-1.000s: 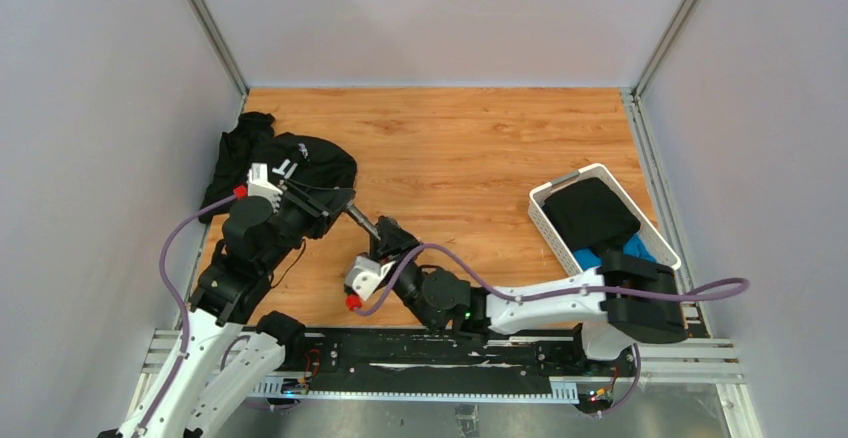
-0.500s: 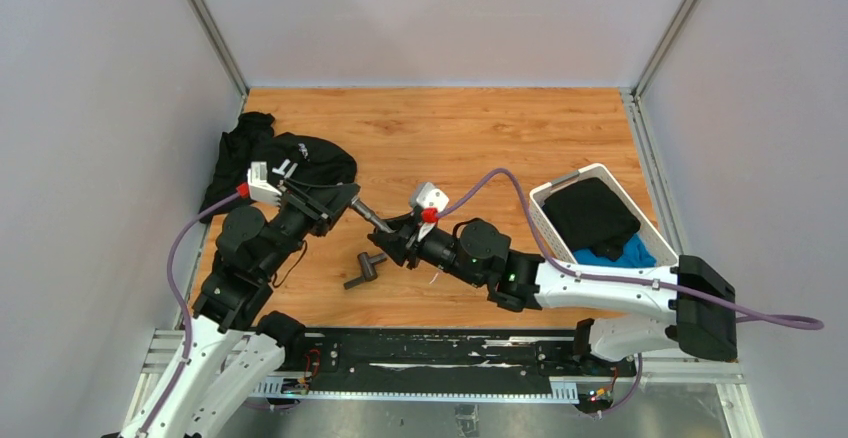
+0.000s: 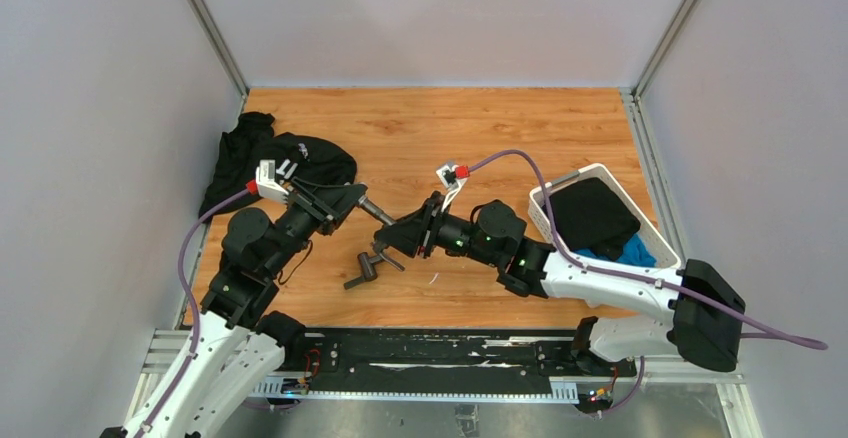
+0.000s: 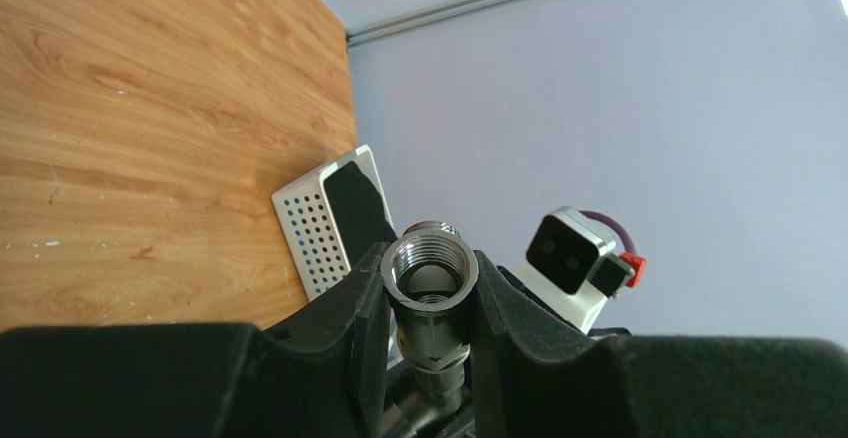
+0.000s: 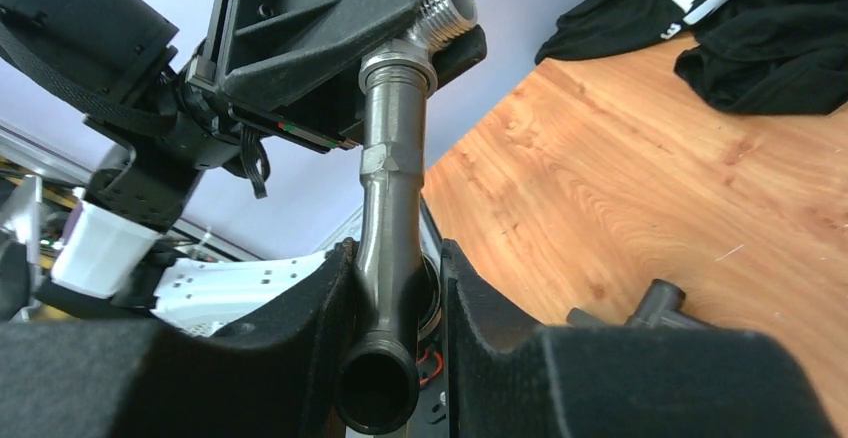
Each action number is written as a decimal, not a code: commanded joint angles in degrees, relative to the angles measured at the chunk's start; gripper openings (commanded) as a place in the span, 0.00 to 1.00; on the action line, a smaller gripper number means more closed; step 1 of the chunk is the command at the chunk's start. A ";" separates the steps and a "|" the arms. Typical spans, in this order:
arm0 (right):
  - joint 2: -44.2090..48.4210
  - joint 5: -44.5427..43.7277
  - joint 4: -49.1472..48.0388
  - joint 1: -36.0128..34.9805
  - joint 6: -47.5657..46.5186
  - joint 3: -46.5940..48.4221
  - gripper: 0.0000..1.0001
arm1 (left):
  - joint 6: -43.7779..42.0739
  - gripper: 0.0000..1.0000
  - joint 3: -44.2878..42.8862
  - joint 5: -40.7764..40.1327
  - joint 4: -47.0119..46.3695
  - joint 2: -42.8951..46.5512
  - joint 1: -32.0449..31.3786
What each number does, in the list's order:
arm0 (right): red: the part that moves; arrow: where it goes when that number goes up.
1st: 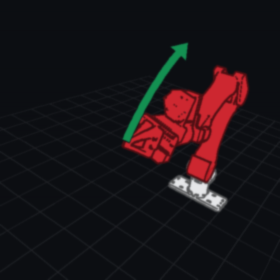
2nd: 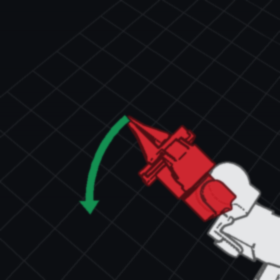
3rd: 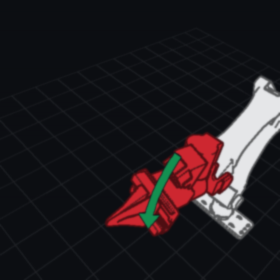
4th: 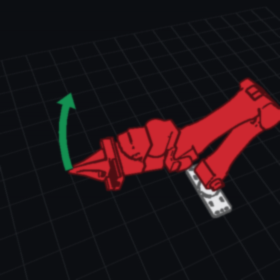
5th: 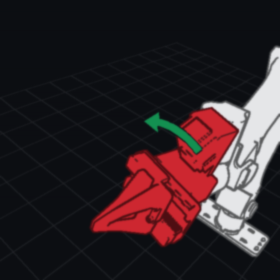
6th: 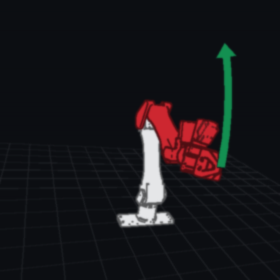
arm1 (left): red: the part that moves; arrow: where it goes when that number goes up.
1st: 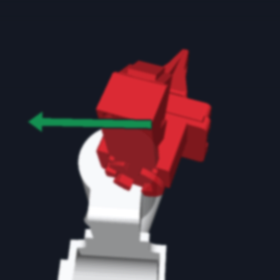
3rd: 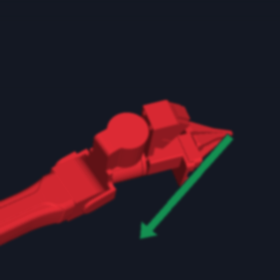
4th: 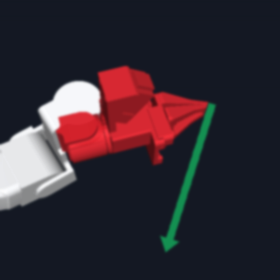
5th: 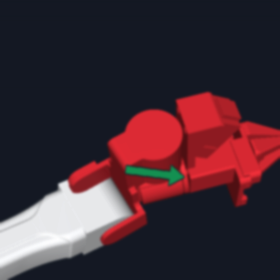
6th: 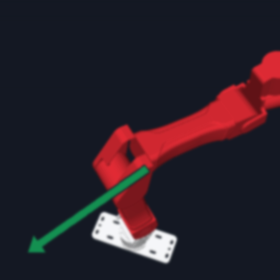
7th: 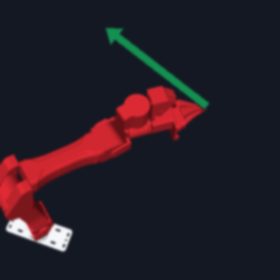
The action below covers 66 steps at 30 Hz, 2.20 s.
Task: Install the water faucets
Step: Screw the water faucet onto the adaptor.
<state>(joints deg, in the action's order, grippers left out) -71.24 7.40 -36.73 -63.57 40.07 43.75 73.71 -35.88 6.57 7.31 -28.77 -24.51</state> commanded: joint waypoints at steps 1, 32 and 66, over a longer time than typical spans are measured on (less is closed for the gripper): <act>3.11 4.72 -9.41 3.58 14.17 -1.14 0.00 | -6.85 0.00 2.10 -6.32 0.60 0.40 0.87; -4.36 15.36 -30.05 8.89 32.75 -12.21 0.80 | -5.86 0.00 0.15 -15.23 14.18 -0.38 0.96; -5.86 -41.40 -6.66 -23.28 -99.38 -7.59 0.82 | -0.80 0.00 -9.71 -12.50 22.95 -7.40 0.96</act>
<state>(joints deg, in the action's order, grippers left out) -72.29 -32.25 -25.63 -86.59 -47.94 37.95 69.84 -44.12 -7.70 31.92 -35.70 -23.79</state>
